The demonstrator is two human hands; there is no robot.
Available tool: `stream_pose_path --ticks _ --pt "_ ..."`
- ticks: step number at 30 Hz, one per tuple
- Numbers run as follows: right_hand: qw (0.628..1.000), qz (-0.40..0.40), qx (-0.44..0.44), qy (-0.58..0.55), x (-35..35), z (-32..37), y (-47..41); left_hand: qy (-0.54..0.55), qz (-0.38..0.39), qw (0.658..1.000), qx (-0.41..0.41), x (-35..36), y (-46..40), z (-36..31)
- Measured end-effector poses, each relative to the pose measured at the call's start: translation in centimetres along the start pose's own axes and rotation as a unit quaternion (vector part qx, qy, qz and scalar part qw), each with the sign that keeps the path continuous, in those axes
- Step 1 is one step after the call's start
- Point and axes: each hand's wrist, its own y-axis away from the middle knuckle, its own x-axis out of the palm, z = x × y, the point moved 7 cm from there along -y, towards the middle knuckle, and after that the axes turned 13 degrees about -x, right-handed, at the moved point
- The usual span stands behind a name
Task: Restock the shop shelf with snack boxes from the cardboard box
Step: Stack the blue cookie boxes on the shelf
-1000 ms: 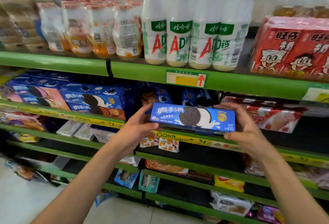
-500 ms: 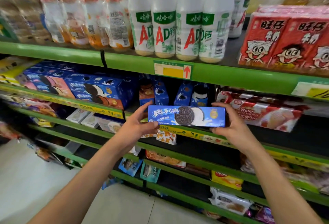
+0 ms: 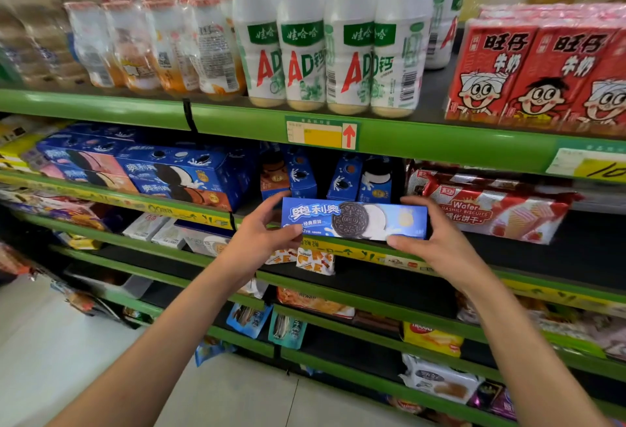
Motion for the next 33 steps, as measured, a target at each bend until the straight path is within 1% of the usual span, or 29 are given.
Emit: stream_pose_path --ticks 5,10,16,26,33 --pt "0.999 -0.023 0.024 0.006 0.2 -0.2 -0.1 -0.012 -0.031 0.999 -0.002 0.0 -0.6 0.0" --pt "0.998 -0.03 0.042 -0.029 0.2 -0.2 0.0 0.001 -0.053 0.999 -0.009 -0.2 -1.1 0.2" --pt "0.994 -0.06 0.059 -0.07 0.2 -0.8 -0.5 0.018 -0.053 0.998 -0.025 -0.5 -1.6 0.7" --pt "0.992 -0.067 0.064 -0.08 0.2 -1.7 -0.6 0.016 -0.032 0.999 -0.03 -0.5 -1.6 1.4" --pt "0.99 -0.062 0.065 -0.106 0.1 -2.3 -0.7 0.012 -0.037 0.998 -0.044 -0.9 -1.5 1.3"
